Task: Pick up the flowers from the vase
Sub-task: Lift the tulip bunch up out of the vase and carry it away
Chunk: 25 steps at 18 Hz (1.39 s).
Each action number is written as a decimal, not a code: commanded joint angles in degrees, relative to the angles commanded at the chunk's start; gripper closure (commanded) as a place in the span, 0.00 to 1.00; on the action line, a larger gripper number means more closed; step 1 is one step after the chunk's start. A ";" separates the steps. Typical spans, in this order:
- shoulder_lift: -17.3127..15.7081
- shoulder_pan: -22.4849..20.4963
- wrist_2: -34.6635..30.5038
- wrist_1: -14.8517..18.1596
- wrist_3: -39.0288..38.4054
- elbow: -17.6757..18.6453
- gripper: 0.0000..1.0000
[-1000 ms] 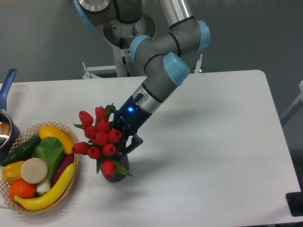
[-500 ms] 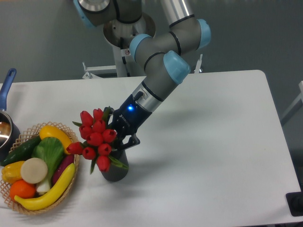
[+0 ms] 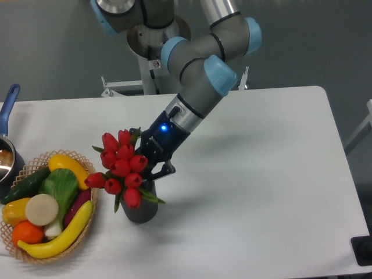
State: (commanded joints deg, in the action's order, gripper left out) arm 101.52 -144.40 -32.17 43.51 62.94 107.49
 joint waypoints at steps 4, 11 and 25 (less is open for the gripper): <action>-1.76 -0.53 1.40 0.00 -5.80 -1.32 0.61; -3.95 -2.19 4.48 0.00 -14.42 -4.57 0.60; -3.08 -9.40 8.09 0.00 -29.73 -18.28 0.60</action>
State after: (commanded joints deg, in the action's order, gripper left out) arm 98.43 -153.80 -24.08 43.51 33.22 89.21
